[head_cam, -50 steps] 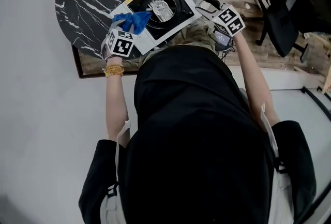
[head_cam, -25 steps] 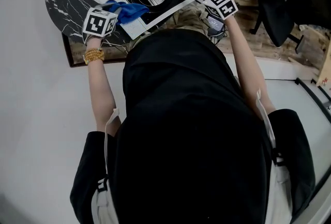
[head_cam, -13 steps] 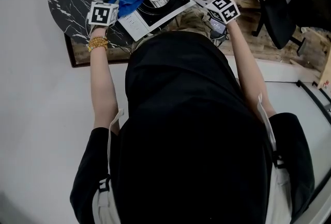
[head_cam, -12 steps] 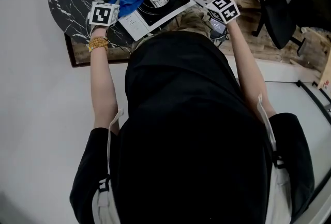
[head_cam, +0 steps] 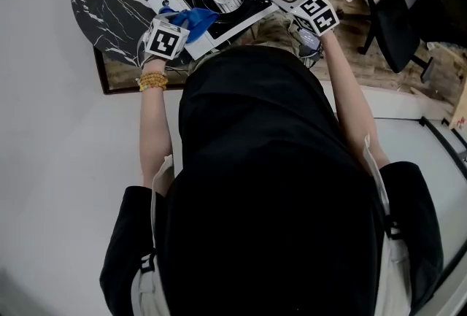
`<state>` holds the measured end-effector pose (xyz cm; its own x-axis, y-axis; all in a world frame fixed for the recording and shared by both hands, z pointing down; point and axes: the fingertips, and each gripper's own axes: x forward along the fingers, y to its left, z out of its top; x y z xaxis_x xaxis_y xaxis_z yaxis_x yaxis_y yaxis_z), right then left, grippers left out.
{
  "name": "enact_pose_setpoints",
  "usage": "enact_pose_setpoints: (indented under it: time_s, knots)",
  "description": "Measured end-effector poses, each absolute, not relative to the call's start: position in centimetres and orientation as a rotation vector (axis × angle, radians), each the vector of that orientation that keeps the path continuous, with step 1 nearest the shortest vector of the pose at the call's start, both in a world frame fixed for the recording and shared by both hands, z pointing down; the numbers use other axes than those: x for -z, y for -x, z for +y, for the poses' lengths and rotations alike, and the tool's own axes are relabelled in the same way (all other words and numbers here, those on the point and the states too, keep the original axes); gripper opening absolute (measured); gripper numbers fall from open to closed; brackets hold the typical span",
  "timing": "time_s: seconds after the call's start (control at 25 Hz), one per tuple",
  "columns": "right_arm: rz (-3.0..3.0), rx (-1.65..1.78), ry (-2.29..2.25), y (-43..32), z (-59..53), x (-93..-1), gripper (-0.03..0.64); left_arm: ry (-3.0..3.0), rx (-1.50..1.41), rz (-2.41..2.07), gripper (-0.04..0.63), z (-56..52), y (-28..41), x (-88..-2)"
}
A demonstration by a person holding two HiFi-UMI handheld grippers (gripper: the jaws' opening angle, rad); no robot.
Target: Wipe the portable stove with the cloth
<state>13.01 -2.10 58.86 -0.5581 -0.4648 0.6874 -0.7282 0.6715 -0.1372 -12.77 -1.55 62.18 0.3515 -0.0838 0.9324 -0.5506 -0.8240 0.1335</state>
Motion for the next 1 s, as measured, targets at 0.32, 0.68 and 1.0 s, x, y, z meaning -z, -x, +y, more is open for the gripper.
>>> enact_pose_setpoints:
  time_s: [0.32, 0.68, 1.0]
  knots:
    - [-2.265, -0.542, -0.905, -13.0, -2.2, -58.8, 0.186, -2.184, -1.423, -0.371, 0.087, 3.8, 10.8, -62.3]
    - [-2.261, -0.535, -0.873, -12.5, -1.1, -58.7, 0.186, -2.172, -1.415, -0.063, 0.089, 7.3, 9.2, -61.7]
    - [-2.256, -0.522, -0.916, -13.8, -1.3, -58.2, 0.186, -2.311, -1.235, -0.608, 0.089, -6.3, 9.5, -59.9]
